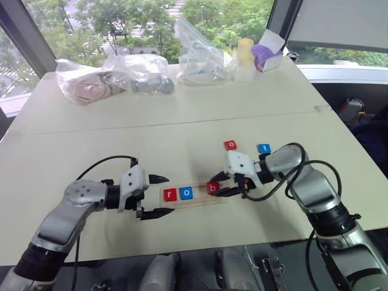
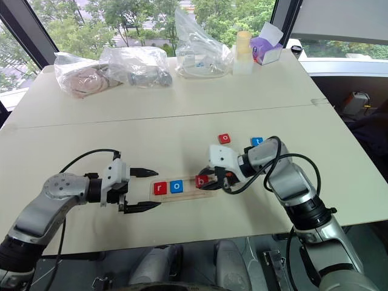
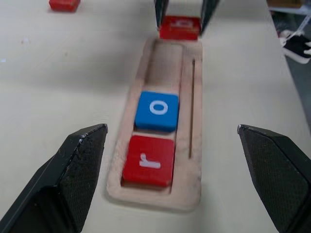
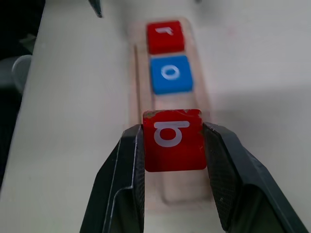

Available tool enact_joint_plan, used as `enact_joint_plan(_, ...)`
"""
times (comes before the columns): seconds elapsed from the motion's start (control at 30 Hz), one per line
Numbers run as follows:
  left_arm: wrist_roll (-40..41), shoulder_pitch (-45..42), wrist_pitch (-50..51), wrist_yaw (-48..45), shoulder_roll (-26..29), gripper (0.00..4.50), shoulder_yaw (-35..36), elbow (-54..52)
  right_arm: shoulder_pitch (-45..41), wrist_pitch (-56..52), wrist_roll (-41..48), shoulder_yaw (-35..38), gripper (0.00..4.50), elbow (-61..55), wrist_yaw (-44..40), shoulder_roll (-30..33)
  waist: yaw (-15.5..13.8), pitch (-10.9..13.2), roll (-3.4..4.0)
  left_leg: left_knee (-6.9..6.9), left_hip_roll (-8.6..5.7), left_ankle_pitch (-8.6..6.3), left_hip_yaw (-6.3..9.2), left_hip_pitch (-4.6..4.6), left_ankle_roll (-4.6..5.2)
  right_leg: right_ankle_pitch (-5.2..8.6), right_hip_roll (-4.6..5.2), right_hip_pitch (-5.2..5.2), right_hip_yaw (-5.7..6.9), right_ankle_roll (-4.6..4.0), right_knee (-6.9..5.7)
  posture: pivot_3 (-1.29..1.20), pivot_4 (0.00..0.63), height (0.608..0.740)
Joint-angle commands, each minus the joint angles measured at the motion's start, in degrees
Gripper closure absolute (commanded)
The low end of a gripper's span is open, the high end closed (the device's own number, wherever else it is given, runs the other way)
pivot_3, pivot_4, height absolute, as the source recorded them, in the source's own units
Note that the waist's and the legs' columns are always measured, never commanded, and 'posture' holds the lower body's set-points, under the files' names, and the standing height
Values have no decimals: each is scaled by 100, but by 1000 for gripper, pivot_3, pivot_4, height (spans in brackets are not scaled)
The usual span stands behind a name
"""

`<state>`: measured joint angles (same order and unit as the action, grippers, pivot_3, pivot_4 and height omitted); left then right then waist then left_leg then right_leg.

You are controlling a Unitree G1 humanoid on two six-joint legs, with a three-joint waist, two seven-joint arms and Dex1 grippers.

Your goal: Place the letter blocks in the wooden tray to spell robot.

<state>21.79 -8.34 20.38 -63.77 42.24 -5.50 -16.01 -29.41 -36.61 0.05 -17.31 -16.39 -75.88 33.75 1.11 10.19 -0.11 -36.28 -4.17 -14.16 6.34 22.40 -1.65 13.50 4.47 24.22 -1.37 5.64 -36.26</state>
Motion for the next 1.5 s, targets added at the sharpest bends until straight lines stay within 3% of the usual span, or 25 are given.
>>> enact_joint_plan(0.03, 125, -145, 293, 101, -51, 0, -48, -219, -138, -370, -30, -198, 3344, -278, 464, -58, -19, 0, -4, -1, 0, 0, 0, 0, 0, -1, -1, -1, 1, 2, 0, 0, 150, 740)
enact_joint_plan(0.4, 7, -202, 589, 314, -7, 0, -175, -493, -351, -618, -92, -889, 3344, -237, 1177, -134, -30, 1, -7, 6, -2, 0, 1, 7, 0, -1, 5, 5, 5, 7, 6, 0, 150, 740)
enact_joint_plan(1.5, 39, -93, 782, 766, -36, 0, -164, -869, -469, -654, 178, -1194, 3344, -278, 1211, 17, -27, 2, -8, 6, -2, 0, 1, 7, 0, -1, 3, 4, 7, 7, 6, 0, 150, 740)
